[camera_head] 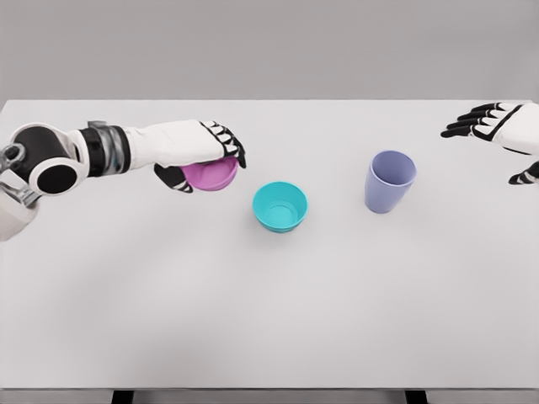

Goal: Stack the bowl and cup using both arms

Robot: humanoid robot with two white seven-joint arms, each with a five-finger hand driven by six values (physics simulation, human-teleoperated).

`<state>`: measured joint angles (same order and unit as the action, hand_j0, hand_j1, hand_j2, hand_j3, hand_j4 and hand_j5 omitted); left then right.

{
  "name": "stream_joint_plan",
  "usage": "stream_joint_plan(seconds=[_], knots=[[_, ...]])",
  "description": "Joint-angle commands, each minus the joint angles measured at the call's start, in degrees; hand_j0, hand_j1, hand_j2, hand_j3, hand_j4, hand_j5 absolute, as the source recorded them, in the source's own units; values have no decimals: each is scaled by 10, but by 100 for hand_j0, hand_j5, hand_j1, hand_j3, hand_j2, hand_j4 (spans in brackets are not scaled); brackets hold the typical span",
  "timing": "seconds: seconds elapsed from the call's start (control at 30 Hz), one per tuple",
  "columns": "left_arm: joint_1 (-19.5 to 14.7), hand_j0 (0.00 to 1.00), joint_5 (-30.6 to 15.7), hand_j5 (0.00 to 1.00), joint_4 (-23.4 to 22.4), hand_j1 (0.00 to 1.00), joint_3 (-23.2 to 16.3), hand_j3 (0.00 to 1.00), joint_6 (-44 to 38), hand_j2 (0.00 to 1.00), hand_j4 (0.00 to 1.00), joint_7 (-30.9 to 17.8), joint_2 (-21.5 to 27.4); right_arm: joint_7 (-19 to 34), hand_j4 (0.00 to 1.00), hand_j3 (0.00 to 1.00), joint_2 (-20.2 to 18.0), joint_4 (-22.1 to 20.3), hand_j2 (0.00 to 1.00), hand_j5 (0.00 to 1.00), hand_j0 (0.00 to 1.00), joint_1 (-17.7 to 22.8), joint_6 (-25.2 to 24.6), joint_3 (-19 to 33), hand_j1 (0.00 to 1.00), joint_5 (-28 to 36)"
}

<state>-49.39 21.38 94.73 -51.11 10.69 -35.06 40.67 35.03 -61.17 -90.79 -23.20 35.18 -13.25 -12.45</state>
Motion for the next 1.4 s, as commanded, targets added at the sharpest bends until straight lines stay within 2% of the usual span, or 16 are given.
stream_joint_plan(seconds=[0.0, 0.1, 0.17, 0.77, 1.37], knots=[[0, 65, -1, 65, 8, 65, 0, 65, -1, 65, 65, 1, -4, 0, 100, 100, 0, -1, 100, 100, 100, 3, -2, -3, 100, 2], [0, 65, 4, 65, 19, 65, -1, 65, -1, 65, 65, 1, -7, 0, 100, 100, -2, -30, 100, 100, 100, 32, -2, -5, 100, 1], [1, 65, 6, 65, 27, 65, -1, 65, -1, 65, 65, 1, -8, 0, 100, 100, -6, -38, 100, 100, 100, 28, -2, -3, 100, 1], [1, 66, 23, 66, 39, 66, -15, 66, 11, 66, 66, 1, -53, 0, 100, 100, -1, -37, 100, 100, 100, 26, -2, -1, 100, 0], [1, 66, 54, 66, 30, 66, -43, 66, 6, 66, 66, 1, -93, 0, 100, 100, -4, -40, 100, 100, 100, 26, -2, 14, 100, 0]])
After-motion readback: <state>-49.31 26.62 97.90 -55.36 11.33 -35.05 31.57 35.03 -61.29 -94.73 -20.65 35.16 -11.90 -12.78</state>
